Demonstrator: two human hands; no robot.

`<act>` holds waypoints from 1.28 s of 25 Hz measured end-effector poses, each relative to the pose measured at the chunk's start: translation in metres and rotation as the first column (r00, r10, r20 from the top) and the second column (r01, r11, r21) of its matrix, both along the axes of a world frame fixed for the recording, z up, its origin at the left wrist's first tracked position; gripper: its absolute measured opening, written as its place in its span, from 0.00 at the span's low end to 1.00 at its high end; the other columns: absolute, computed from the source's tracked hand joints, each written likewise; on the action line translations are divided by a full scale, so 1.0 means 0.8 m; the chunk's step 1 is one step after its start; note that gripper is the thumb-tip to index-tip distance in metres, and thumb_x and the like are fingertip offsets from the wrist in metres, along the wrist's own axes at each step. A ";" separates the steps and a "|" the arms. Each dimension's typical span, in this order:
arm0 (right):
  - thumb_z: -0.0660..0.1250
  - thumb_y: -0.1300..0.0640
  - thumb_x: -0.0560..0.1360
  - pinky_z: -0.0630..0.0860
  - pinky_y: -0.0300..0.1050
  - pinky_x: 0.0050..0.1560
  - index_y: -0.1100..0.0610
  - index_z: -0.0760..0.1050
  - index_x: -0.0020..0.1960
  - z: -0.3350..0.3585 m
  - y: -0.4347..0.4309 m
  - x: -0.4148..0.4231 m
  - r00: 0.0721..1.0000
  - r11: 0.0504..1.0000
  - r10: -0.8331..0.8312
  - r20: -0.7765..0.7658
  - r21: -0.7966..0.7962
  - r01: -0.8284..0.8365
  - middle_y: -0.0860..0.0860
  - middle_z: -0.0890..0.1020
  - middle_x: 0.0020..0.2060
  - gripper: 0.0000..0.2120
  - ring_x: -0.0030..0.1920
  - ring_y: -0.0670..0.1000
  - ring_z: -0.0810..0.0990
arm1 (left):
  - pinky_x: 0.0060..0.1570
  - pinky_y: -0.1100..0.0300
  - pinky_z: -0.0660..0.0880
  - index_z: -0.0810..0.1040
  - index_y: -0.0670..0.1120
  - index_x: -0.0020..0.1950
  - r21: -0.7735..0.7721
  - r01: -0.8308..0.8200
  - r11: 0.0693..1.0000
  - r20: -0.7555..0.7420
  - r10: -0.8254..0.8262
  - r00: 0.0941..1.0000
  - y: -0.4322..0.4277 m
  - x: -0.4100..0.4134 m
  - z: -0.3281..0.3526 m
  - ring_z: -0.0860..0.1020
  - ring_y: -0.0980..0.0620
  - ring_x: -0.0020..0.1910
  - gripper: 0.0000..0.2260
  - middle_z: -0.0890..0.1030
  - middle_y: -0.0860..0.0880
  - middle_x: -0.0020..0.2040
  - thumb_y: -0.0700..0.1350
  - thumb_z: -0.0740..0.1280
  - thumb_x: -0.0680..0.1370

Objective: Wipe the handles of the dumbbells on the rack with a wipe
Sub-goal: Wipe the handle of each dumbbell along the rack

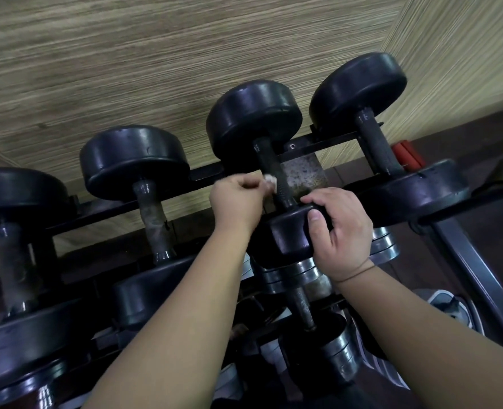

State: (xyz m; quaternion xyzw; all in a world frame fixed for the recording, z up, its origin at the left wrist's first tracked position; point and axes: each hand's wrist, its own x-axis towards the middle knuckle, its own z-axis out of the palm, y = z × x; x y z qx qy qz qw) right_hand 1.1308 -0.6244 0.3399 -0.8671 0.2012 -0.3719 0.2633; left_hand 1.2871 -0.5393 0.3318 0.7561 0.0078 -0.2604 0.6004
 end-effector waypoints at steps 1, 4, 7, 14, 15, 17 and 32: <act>0.59 0.51 0.79 0.79 0.56 0.54 0.60 0.83 0.51 0.000 0.000 0.000 1.000 1.000 -0.001 0.007 -0.005 0.001 0.51 0.86 0.48 0.17 0.53 0.54 0.83 | 0.52 0.55 0.85 0.85 0.49 0.36 0.011 0.035 0.999 -0.062 -0.035 0.997 0.009 -0.010 0.001 0.87 0.53 0.41 0.09 0.88 0.50 0.39 0.39 0.82 0.71; 0.59 0.51 0.79 0.79 0.56 0.54 0.61 0.83 0.51 -0.001 -0.001 0.000 1.000 1.000 -0.006 0.017 -0.006 0.006 0.52 0.86 0.48 0.18 0.53 0.54 0.83 | 0.50 0.50 0.86 0.85 0.46 0.36 -0.039 0.009 0.999 -0.164 -0.015 0.986 0.007 -0.009 0.003 0.87 0.49 0.39 0.08 0.88 0.45 0.39 0.38 0.82 0.70; 0.58 0.51 0.79 0.79 0.56 0.55 0.60 0.84 0.51 -0.002 0.000 0.000 1.000 1.000 -0.001 0.019 0.004 0.001 0.52 0.86 0.48 0.18 0.54 0.54 0.83 | 0.51 0.46 0.86 0.85 0.48 0.38 -0.077 -0.174 0.982 -0.064 0.170 0.983 -0.020 0.025 0.009 0.88 0.48 0.42 0.09 0.88 0.46 0.39 0.38 0.82 0.69; 0.58 0.51 0.79 0.78 0.55 0.55 0.59 0.84 0.51 0.001 0.000 -0.001 1.000 1.000 -0.013 -0.004 0.008 0.013 0.51 0.86 0.48 0.18 0.54 0.53 0.82 | 0.53 0.49 0.86 0.84 0.50 0.34 -0.048 -0.111 0.993 -0.023 0.110 0.994 -0.021 0.020 0.010 0.88 0.49 0.43 0.11 0.88 0.49 0.38 0.39 0.83 0.69; 0.58 0.51 0.79 0.78 0.55 0.55 0.59 0.84 0.51 0.001 -0.001 -0.001 1.000 1.000 -0.016 -0.010 0.004 0.016 0.51 0.86 0.48 0.18 0.53 0.53 0.82 | 0.54 0.50 0.85 0.84 0.49 0.34 -0.009 -0.032 0.999 -0.058 0.031 0.998 -0.011 0.009 0.011 0.88 0.49 0.43 0.11 0.88 0.48 0.38 0.38 0.82 0.70; 0.58 0.51 0.79 0.78 0.54 0.55 0.59 0.84 0.51 0.001 -0.002 -0.001 0.999 1.000 -0.020 -0.030 0.003 0.020 0.50 0.85 0.48 0.18 0.53 0.52 0.82 | 0.55 0.52 0.85 0.83 0.48 0.35 0.070 0.090 0.993 -0.137 -0.080 0.987 0.005 -0.006 0.014 0.88 0.50 0.43 0.11 0.88 0.47 0.39 0.37 0.82 0.70; 0.70 0.48 0.77 0.65 0.56 0.74 0.59 0.83 0.57 0.059 -0.103 -0.082 0.996 0.988 -0.029 -0.083 -0.156 0.016 0.53 0.82 0.58 0.16 0.68 0.59 0.73 | 0.45 0.57 0.84 0.82 0.50 0.43 -0.017 0.204 0.979 0.306 -0.189 0.933 -0.099 -0.051 0.102 0.82 0.58 0.37 0.06 0.84 0.52 0.38 0.45 0.77 0.76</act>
